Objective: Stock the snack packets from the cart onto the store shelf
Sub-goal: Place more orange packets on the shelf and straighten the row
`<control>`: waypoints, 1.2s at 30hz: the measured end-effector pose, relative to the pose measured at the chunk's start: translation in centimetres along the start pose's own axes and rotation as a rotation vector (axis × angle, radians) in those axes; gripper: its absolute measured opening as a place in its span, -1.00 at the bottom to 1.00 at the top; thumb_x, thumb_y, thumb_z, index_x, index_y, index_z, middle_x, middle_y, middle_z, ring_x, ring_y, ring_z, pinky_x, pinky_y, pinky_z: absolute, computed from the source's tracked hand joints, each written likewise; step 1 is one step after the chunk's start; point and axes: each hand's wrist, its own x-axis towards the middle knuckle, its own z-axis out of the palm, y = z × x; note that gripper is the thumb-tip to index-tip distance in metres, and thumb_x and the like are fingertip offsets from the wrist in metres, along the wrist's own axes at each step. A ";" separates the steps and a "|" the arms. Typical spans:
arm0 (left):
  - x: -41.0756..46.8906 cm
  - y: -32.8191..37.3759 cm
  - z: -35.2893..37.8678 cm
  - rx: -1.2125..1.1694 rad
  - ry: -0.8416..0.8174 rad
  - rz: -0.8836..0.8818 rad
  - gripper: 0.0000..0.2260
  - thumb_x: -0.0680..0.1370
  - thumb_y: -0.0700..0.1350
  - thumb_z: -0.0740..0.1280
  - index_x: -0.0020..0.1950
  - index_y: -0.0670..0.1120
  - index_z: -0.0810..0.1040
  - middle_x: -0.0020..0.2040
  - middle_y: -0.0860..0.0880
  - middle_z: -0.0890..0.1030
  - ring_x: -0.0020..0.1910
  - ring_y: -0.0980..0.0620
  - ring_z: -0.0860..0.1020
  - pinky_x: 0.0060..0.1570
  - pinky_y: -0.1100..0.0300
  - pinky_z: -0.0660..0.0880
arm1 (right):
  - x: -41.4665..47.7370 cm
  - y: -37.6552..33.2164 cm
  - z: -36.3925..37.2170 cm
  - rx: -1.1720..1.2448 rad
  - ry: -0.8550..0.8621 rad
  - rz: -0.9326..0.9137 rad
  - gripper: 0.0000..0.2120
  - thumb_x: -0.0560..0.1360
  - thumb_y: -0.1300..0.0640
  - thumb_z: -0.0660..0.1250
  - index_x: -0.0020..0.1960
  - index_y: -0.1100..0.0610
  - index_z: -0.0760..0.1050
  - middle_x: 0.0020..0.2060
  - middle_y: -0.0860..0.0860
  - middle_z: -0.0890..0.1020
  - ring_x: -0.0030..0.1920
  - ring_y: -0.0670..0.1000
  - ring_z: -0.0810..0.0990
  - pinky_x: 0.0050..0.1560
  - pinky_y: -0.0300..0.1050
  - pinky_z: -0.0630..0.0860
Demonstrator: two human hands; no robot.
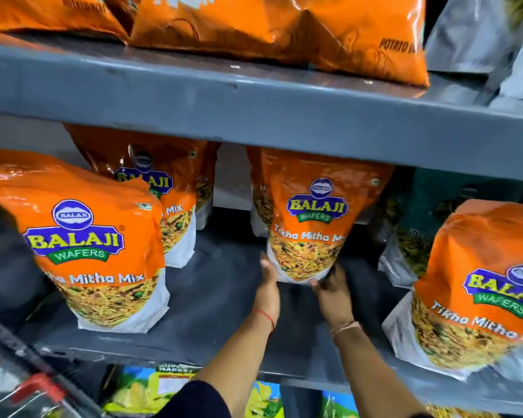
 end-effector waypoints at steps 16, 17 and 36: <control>2.5 0.9 -5.6 -0.015 0.114 0.045 -0.43 0.59 0.16 -0.11 0.44 -0.20 0.18 0.50 -0.17 0.21 0.49 -0.10 0.16 0.45 0.12 0.13 | -1.4 -0.7 6.0 -0.055 0.034 0.047 -0.36 0.42 0.38 0.31 0.42 0.13 0.16 0.28 0.14 0.48 0.25 0.07 0.45 0.20 -0.13 0.33; 2.5 0.9 -5.6 -0.019 0.104 0.042 -0.42 0.59 0.17 -0.12 0.45 -0.20 0.18 0.50 -0.17 0.21 0.49 -0.10 0.16 0.46 0.11 0.12 | -1.9 -0.8 6.0 -0.049 0.029 0.035 -0.33 0.42 0.40 0.31 0.44 0.12 0.12 0.30 0.12 0.46 0.24 0.01 0.42 0.22 -0.14 0.32; -9.9 -5.9 14.2 0.348 -0.179 0.319 -0.16 0.38 -0.05 0.48 0.50 0.00 0.02 0.53 -0.03 0.14 0.49 0.01 0.16 0.41 0.11 0.20 | -11.9 0.8 -18.7 -0.088 0.504 -0.211 -0.18 0.30 -0.29 0.33 0.33 0.22 0.24 0.27 0.18 0.33 0.27 0.08 0.37 0.22 0.00 0.36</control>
